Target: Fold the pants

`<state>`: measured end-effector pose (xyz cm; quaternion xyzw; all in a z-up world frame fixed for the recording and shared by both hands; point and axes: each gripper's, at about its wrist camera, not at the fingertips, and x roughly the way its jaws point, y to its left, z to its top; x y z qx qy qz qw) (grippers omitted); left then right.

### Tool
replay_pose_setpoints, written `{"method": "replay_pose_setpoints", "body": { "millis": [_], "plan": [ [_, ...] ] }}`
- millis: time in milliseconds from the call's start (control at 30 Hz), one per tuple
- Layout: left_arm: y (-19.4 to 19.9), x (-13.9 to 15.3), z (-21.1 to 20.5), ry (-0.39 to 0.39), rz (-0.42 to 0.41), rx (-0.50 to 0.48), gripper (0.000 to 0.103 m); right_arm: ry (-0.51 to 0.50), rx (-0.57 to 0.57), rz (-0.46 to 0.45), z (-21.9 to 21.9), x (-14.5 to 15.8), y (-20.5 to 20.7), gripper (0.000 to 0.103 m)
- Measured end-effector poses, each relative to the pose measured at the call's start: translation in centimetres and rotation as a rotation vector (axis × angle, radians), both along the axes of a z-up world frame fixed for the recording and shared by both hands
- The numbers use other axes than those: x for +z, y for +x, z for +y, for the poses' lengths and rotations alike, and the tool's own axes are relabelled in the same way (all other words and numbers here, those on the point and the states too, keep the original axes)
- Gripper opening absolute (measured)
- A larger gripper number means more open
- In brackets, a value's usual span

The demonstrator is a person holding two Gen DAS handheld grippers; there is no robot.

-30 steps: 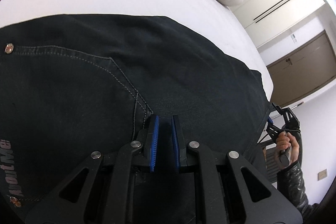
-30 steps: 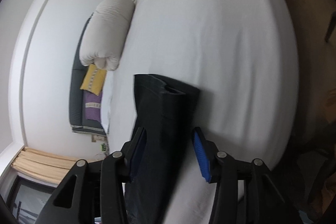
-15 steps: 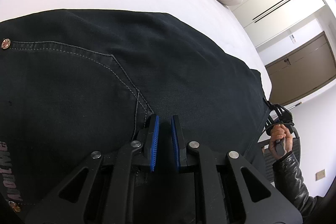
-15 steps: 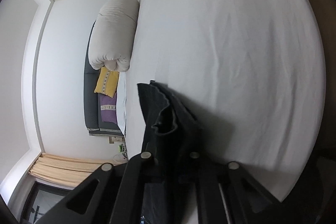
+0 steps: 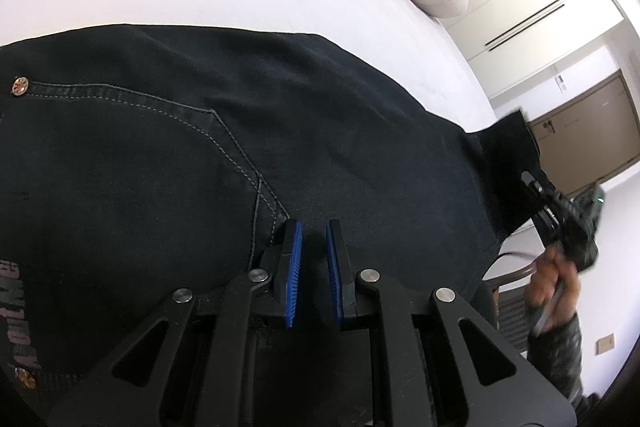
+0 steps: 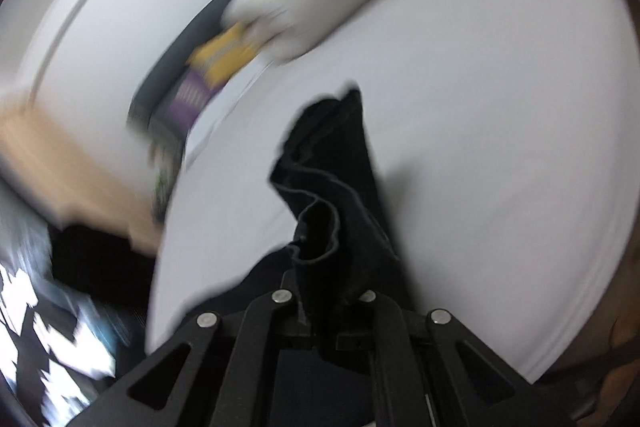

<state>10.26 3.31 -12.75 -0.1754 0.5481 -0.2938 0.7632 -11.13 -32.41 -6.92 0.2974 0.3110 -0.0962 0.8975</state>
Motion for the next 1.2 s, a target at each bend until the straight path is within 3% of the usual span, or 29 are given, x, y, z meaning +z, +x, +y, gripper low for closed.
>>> {"method": "replay_pose_setpoints", "body": {
  "millis": [67, 167, 233, 300, 400, 467, 633, 867, 933, 1000, 1100, 1200],
  "plan": [
    [0.2, 0.2, -0.1, -0.037, 0.022, 0.003, 0.012, -0.167, 0.117, 0.056, 5.8, -0.1, 1.3, 0.004],
    [0.6, 0.0, -0.5, -0.103, 0.080, 0.010, 0.016, -0.334, 0.272, 0.178, 12.5, -3.8, 3.4, 0.004],
    [0.9, 0.0, -0.8, -0.134, 0.109, 0.011, 0.029, -0.403, 0.297, 0.239, 14.4, -6.2, 3.9, 0.005],
    [1.2, 0.2, -1.1, -0.194, 0.122, 0.023, 0.070, -0.437, 0.288, 0.238, 14.9, -6.6, 3.7, 0.005],
    [1.8, 0.6, -2.1, -0.241, 0.139, 0.041, 0.089, -0.502, 0.285, 0.232, 15.7, -5.7, 3.4, 0.005],
    [2.3, 0.7, -2.9, -0.277, 0.169, 0.041, 0.091, -0.568, 0.295, 0.211, 16.8, -4.8, 2.9, 0.005],
    [3.9, 0.0, -5.5, -0.377, 0.324, -0.012, 0.091, -0.674, 0.333, 0.150, 20.8, -2.9, 2.4, 0.005],
    [5.7, 0.8, -5.7, -0.347, 0.323, -0.038, 0.087, -0.830, 0.479, 0.124, 26.6, -3.5, 1.7, 0.005],
    [5.9, 0.8, -5.0, -0.330, 0.328, -0.044, 0.072, -0.848, 0.511, 0.122, 27.8, -3.7, 1.7, 0.005],
    [6.1, 0.7, -4.4, -0.301, 0.334, -0.052, 0.043, -0.868, 0.533, 0.115, 28.8, -3.6, 1.7, 0.005],
    [5.4, 0.8, -3.9, -0.257, 0.327, -0.063, 0.024, -0.886, 0.572, 0.102, 30.3, -3.3, 2.2, 0.005],
    [5.1, 1.2, -3.1, -0.249, 0.304, -0.056, 0.016, -0.916, 0.615, 0.090, 31.7, -3.4, 2.6, 0.005]
  ]
}}
